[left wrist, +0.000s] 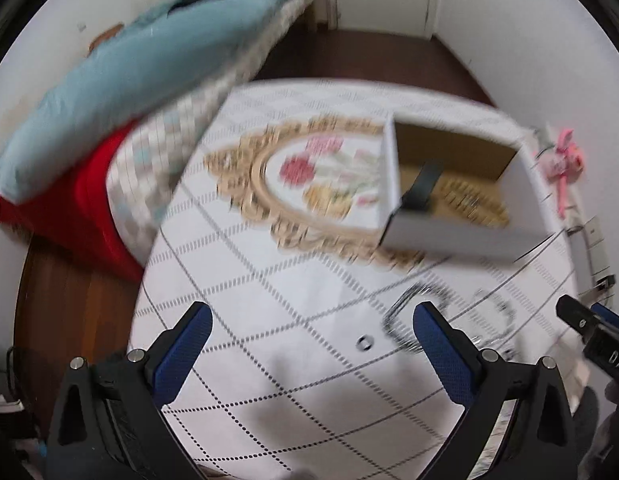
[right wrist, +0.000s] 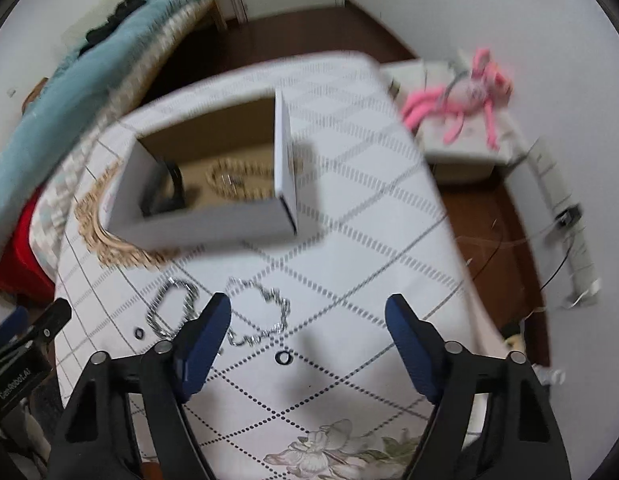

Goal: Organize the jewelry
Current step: 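Withdraw both grippers from the box toward the silver bracelets, then grasp the thick silver chain bracelet with the left gripper while the right gripper grasps the thin silver bracelet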

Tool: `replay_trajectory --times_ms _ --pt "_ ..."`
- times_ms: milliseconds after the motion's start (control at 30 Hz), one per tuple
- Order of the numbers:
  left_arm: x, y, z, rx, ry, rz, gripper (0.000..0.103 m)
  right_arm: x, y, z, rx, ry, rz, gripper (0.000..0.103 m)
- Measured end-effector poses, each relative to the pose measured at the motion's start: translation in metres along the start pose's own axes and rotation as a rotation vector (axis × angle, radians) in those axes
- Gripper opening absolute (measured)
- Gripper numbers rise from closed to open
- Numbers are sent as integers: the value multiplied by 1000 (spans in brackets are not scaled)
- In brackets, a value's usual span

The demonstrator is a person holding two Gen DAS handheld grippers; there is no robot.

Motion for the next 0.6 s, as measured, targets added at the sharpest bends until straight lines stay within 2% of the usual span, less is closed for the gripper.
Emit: replay_trajectory --times_ms 100,167,267,300,367,500,567,600 --pt "-20 -29 -3 -9 0 -66 100 -15 -29 1 -11 4 -35 75" --pt "-27 -40 -1 -29 3 -89 95 -21 -41 0 -20 18 -45 73" --pt "-28 -49 11 -65 -12 -99 94 -24 -54 -2 -32 37 -54 67" --pt "-28 -53 17 -73 -30 -102 93 -25 -57 -3 -39 46 -59 65" --pt "-27 -58 32 -91 -83 -109 82 -27 -64 -4 -43 55 -68 57" --pt "-28 -67 53 -95 -177 -120 80 -26 -66 -7 -83 112 -38 52" --pt "-30 -70 64 -106 -225 -126 73 -26 -64 -9 -80 133 -23 43" --pt "-29 -69 67 -112 -234 -111 73 -25 -63 -10 -80 139 -17 28"
Point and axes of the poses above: each gripper's, at about its wrist camera, not at the fingertips, and y roughly against the way its jaws point, z to its right, x to its top, the point moved 10 cm from there along -y, roughly the way its jaws point, and after that the axes turned 5 degrees about z, right-handed, at the moved point
